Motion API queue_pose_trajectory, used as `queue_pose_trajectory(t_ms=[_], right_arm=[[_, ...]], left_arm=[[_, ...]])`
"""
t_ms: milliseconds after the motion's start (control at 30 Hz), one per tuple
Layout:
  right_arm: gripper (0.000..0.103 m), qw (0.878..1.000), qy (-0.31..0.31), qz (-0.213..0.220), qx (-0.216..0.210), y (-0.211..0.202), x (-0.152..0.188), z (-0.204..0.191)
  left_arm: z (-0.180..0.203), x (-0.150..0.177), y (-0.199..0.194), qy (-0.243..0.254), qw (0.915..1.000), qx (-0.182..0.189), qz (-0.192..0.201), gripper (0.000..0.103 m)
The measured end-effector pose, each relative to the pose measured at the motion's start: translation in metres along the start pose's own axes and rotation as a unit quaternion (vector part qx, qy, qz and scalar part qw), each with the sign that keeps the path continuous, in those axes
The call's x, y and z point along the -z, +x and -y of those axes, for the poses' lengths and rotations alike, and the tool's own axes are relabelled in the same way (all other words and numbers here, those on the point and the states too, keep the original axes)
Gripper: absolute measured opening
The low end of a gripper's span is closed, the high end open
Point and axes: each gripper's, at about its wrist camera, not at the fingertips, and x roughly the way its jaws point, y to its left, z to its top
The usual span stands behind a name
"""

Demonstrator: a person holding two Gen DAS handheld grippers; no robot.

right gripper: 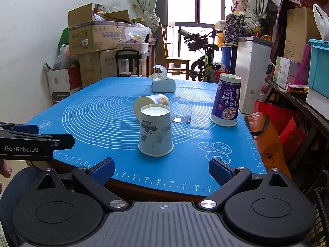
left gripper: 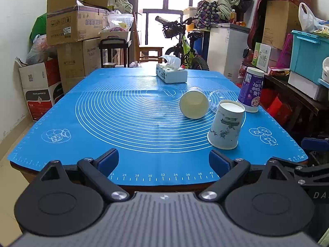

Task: Flip cup upside down

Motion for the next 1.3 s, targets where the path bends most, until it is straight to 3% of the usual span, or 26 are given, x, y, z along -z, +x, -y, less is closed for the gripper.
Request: queue_pose_trajectory(t_ms=[1300], right_arm=[[0.098, 1.000, 0.005, -0.002, -0.002, 0.0046, 0.0038, 0.0028]], left_arm=[[-0.0027, 0.0039, 0.0033, 0.000, 1.0000, -0.003, -0.004, 0.094]])
